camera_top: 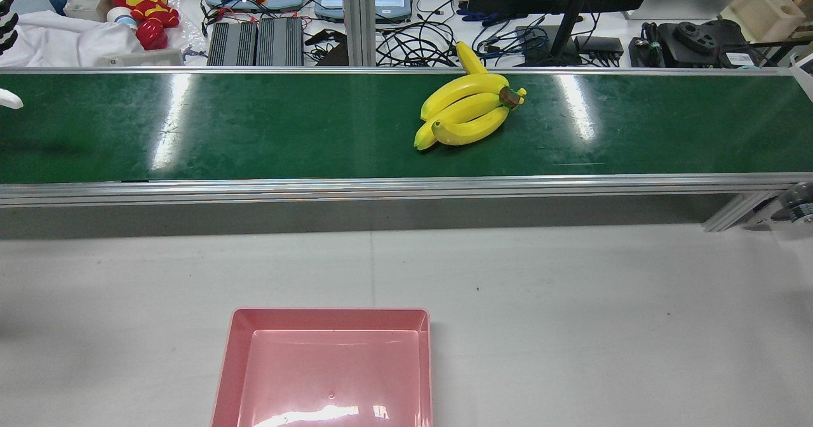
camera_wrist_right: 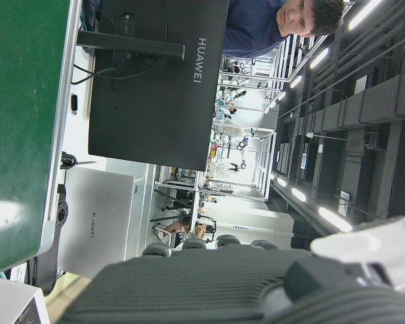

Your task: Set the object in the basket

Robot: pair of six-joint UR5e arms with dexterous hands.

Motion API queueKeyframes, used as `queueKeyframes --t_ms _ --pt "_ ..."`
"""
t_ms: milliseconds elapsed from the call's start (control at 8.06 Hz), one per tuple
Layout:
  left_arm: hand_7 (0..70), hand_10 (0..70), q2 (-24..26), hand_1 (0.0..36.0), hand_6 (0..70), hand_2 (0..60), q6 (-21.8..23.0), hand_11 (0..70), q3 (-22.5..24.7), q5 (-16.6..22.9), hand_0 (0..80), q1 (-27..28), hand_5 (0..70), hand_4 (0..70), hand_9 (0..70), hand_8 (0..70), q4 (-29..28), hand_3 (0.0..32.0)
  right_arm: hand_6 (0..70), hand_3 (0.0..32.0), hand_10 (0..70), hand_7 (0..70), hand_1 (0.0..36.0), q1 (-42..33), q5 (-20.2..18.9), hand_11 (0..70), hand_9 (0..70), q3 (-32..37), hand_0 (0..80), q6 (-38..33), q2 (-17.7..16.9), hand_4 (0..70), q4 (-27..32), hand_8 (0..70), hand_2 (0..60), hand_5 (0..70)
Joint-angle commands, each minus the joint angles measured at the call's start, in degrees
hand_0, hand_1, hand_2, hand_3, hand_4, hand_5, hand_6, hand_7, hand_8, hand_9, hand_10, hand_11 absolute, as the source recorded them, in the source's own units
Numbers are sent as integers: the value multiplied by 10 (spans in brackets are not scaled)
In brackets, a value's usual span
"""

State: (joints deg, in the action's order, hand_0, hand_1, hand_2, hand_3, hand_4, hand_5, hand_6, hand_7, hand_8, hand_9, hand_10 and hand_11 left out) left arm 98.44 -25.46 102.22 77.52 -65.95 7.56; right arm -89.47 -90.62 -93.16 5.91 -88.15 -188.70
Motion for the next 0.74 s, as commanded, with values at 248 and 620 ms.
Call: queueKeyframes --t_ms 248,620 --pt "13 14 0 116 0 0 -2 43 1 0 615 -1 0 103 48 23 0 2 0 0 0 0 0 0 0 0 0 0 0 0 0 0 0 0 0 0" --pt "10 8 -1 116 0 0 -2 34 4 1 618 -4 0 84 45 22 4 22 0 0 0 0 0 0 0 0 0 0 0 1 0 0 0 0 0 0"
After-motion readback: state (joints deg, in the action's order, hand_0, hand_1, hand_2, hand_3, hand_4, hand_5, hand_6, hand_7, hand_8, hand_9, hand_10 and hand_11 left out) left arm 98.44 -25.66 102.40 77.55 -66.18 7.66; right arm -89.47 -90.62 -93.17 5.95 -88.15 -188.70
